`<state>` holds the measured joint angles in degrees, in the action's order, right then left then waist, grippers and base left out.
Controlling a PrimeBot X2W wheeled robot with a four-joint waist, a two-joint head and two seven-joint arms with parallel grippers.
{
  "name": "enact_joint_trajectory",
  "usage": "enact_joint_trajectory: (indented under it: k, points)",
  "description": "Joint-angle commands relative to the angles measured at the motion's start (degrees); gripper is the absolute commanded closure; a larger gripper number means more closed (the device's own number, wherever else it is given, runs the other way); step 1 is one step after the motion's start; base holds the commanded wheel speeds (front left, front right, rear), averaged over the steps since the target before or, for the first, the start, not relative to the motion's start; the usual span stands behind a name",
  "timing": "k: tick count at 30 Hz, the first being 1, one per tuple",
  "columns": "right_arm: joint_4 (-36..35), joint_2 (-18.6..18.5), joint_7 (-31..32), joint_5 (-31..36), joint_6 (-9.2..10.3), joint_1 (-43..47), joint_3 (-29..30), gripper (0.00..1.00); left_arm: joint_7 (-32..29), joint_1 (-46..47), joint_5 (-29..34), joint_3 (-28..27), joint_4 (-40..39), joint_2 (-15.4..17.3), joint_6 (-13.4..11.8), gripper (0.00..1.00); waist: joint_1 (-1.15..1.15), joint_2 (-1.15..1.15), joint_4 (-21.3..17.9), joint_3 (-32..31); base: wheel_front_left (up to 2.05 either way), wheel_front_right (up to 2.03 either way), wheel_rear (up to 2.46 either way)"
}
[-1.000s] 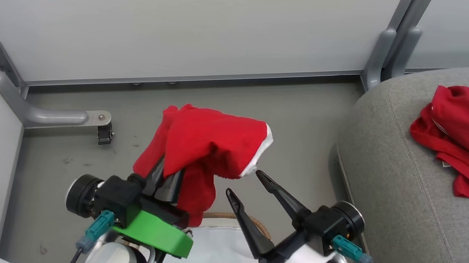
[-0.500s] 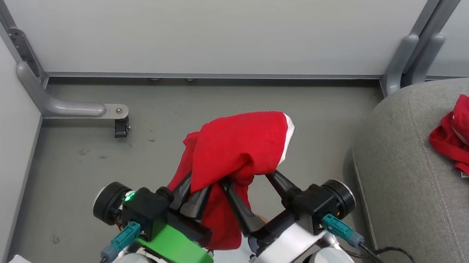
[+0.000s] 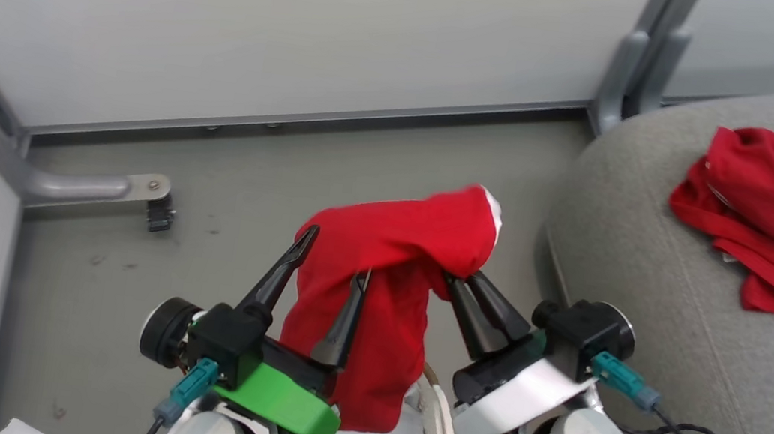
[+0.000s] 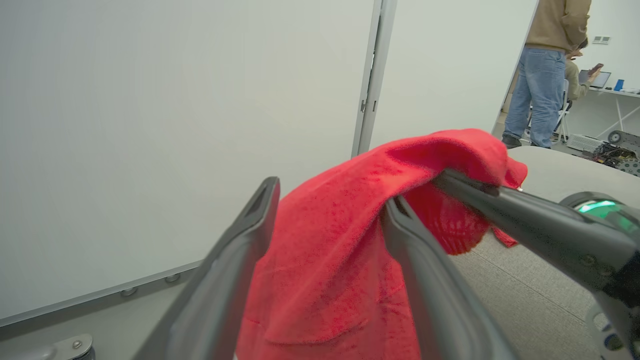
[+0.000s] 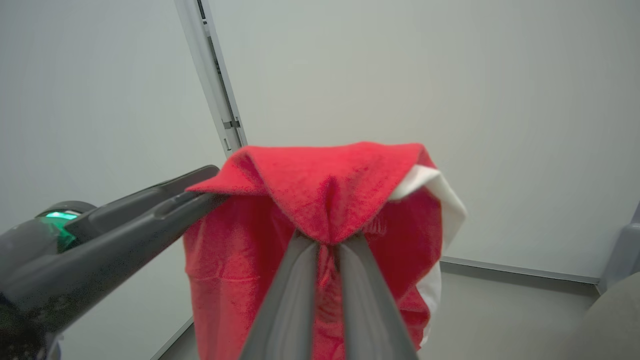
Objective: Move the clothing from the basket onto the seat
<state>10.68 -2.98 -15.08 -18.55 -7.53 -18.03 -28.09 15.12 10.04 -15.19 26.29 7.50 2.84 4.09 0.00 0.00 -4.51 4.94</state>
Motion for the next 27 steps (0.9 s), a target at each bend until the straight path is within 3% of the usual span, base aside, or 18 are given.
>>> enact_joint_trajectory:
  k: [1, 14, 19, 27]
  points:
    - [-0.7, -0.1, -0.1, 0.3, 0.08, 0.8, 1.0, 1.0, 0.0, 0.3, 0.4, -0.6, -0.2, 0.2, 0.2, 0.0, 0.0, 0.0, -4.7, 1.5, 0.0, 0.0, 0.0]
    - [-5.3, 0.0, -0.1, -0.2, 0.07, 3.7, 6.8, 1.0, 0.0, 1.9, 2.3, -2.9, 1.8, 0.2, 1.7, 0.0, 0.0, 0.0, -22.5, 3.9, 0.0, 0.0, 0.0]
    - [-6.1, 0.0, -0.1, -0.5, 0.07, 4.5, 9.2, 1.0, 0.0, 2.6, 2.8, -2.7, 2.8, 0.2, 2.0, 0.0, 0.0, 0.0, -25.8, 4.7, 0.0, 0.0, 0.0]
    - [-8.6, -1.1, -0.1, 1.9, 0.07, -0.7, 14.7, 1.0, 0.0, 4.8, 3.8, -1.7, 4.6, 0.2, 2.8, 0.0, 0.0, 0.0, -26.6, 8.1, 0.0, 0.0, 0.0]
